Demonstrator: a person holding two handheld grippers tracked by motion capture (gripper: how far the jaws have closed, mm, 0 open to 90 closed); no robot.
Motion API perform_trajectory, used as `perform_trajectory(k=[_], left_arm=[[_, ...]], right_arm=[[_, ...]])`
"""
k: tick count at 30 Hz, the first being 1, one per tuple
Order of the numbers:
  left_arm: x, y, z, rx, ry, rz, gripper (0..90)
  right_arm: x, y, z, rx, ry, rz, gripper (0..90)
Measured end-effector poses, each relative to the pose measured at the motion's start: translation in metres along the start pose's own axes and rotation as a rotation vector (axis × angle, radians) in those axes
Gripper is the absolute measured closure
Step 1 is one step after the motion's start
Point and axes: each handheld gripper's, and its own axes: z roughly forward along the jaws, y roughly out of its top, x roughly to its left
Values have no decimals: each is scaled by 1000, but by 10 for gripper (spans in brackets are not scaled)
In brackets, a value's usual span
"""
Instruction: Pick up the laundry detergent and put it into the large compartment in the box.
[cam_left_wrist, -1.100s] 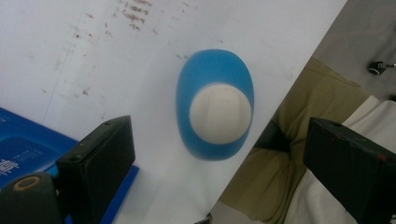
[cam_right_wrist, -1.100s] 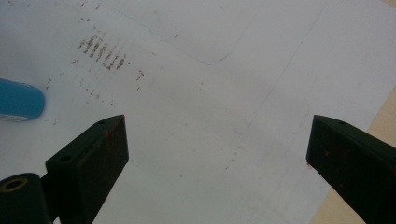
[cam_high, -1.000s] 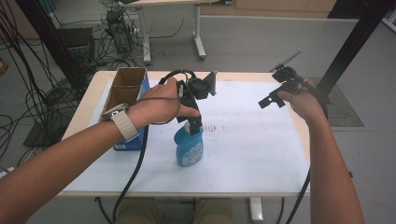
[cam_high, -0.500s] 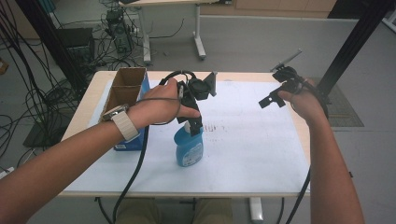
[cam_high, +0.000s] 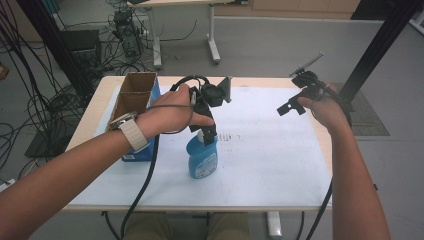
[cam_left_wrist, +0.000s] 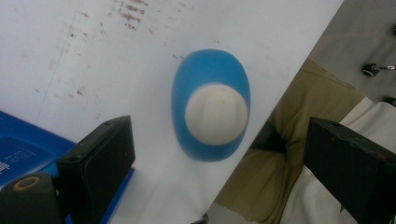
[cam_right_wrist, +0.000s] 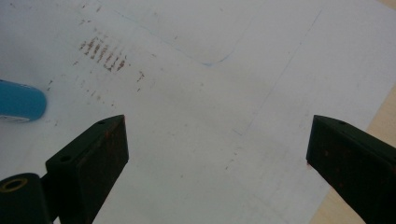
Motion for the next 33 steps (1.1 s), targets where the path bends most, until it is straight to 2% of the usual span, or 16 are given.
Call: perform_trajectory(k=[33], left_arm=[[4, -1, 2, -5, -6, -7, 96]], right_arm=[[-1, 0, 3, 0, 5, 0, 53]])
